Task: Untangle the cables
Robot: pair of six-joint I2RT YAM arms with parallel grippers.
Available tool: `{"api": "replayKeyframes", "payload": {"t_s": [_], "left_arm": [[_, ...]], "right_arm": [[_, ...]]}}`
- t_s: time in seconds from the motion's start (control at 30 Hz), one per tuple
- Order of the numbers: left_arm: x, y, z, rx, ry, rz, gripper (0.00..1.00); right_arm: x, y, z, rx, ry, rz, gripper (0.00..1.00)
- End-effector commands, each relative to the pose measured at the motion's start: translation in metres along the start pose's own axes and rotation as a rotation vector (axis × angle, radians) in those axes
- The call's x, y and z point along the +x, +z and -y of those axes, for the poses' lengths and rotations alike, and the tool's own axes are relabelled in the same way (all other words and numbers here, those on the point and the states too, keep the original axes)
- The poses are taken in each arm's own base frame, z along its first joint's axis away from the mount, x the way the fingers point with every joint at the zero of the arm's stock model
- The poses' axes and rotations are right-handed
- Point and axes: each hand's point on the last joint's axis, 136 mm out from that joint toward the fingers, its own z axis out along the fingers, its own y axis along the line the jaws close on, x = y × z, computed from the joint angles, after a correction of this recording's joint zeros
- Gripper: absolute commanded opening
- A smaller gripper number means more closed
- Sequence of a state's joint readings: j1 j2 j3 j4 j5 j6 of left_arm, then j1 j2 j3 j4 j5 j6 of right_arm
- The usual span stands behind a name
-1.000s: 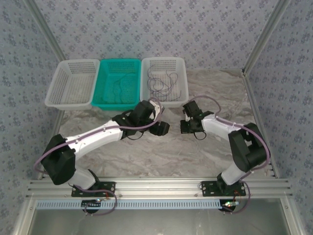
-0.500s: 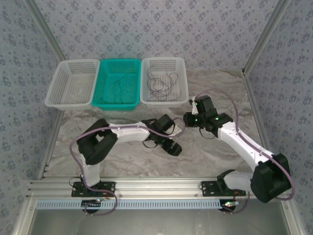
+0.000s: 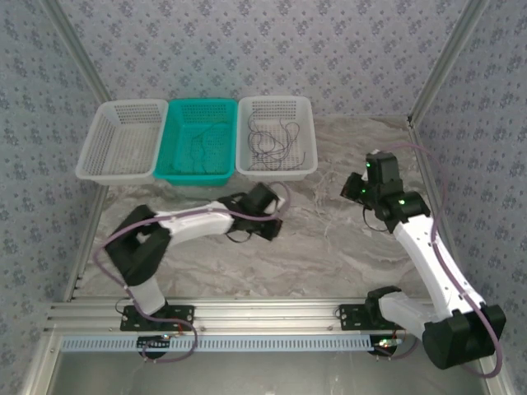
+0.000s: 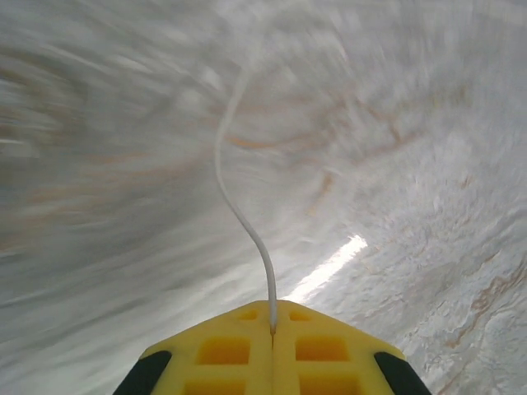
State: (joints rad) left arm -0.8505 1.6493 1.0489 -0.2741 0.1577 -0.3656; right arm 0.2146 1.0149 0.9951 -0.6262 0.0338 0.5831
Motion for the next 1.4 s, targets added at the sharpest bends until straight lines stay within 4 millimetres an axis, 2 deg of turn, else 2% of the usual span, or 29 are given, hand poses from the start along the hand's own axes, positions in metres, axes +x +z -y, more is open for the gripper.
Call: {"api": "replayKeyframes", "payload": {"t_s": [0.0,0.1,0.2,0.4,0.5,0.73,0.8,0.83,1.0,1.1,1.2,1.37], "left_arm": [[-0.046,-0.078,-0.037,-0.064,-0.113,0.219,0.0],[-0.067,-0.15,-0.069,-0.104,-0.193,0.377,0.0],[-0.088,-0.224,-0.097,-0.164,-0.254,0.542,0.0],[-0.131,-0.361,-0.132,-0.312,-0.301,0.8,0.0],[-0.147,-0.41,-0.148,-0.377,-0.334,0.882,0.0],[-0.194,-0.482,-0.151,-0.414,-0.266,1.056,0.0],[-0.201,-0.504,-0.156,-0.446,-0.261,1.106,0.0],[-0.205,-0.522,-0.153,-0.469,-0.242,1.147,0.0],[-0.219,-0.586,-0.171,-0.624,-0.189,1.251,0.0],[-0.229,-0.617,-0.183,-0.72,-0.133,1.287,0.0],[-0.238,-0.638,-0.2,-0.784,-0.108,1.316,0.0],[-0.246,-0.661,-0.231,-0.799,-0.108,1.408,0.0]], "right_arm": [[-0.005,-0.023,0.051,0.194,0.106,0.09,0.0],[-0.005,-0.036,0.089,0.336,0.156,0.141,0.0],[0.001,-0.04,0.115,0.426,0.221,0.153,0.0],[0.014,-0.042,0.144,0.541,0.308,0.16,0.0],[0.021,-0.041,0.153,0.575,0.341,0.157,0.0],[0.03,-0.026,0.145,0.488,0.4,0.137,0.0],[0.034,-0.024,0.143,0.466,0.415,0.138,0.0],[0.036,-0.024,0.144,0.462,0.421,0.136,0.0],[0.045,-0.018,0.139,0.426,0.422,0.095,0.0],[0.047,-0.018,0.136,0.413,0.396,0.073,0.0],[0.049,-0.023,0.137,0.421,0.387,0.069,0.0],[0.047,-0.03,0.137,0.425,0.374,0.076,0.0]]}}
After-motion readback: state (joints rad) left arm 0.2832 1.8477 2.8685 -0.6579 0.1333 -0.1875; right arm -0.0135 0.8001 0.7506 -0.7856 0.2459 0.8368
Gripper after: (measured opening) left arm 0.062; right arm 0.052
